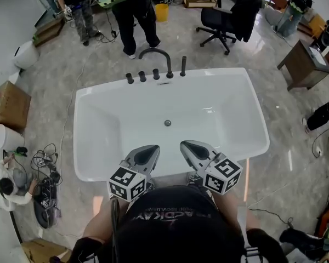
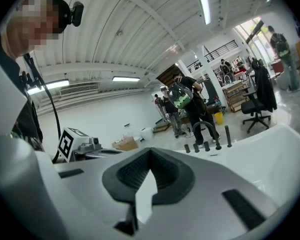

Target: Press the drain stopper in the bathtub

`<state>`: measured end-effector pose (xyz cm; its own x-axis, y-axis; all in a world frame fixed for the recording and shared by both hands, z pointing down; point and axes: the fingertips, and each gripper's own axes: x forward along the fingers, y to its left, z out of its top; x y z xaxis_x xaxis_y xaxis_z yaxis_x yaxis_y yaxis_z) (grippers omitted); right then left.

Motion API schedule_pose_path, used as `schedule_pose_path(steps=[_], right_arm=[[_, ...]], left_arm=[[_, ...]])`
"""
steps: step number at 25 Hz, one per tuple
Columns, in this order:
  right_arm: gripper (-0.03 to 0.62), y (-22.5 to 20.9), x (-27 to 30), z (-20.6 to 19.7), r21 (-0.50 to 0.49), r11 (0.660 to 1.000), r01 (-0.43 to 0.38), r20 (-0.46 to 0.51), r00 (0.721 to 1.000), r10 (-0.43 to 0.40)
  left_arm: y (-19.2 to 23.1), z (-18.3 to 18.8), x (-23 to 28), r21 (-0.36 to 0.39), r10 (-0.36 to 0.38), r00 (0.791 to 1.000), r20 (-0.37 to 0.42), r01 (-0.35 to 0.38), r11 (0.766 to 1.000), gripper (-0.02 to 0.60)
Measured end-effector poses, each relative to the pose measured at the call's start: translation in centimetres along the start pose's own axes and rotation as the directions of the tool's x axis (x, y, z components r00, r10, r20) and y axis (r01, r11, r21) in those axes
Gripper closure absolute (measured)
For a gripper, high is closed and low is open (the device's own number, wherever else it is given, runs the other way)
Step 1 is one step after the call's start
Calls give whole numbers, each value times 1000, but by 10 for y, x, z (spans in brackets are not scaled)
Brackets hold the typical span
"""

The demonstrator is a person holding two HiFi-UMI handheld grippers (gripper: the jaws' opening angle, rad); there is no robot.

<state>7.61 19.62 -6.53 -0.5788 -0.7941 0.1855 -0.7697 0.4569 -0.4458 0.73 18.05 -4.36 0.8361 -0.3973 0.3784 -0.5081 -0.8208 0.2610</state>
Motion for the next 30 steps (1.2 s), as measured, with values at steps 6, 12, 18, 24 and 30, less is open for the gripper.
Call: schedule_pose_path(steps=[6,12,18,24,30], right_arm=[[583,8,-3,-5,25,1000,-12,11,1000,12],[583,7,0,-9,34,999,-28,1,1000,28],[583,8,2,-7,39,998,-51,-1,999,51],[583,10,1,-7,24,998,-63,-5,998,63],[583,10,1,-8,31,998,-58,-10,998,59]], left_arm=[[-17,1,9,-4,-57,998,-25,57,998,575],[-18,2,12,-5,-53,998,-20,53,999,575],[-15,3,13,-31,-47,999,-8,46,998,575],[-16,3,14,-29,-41,999,-1,41,999,575],[-14,3,12,-48,-38,999,5,39,998,575]])
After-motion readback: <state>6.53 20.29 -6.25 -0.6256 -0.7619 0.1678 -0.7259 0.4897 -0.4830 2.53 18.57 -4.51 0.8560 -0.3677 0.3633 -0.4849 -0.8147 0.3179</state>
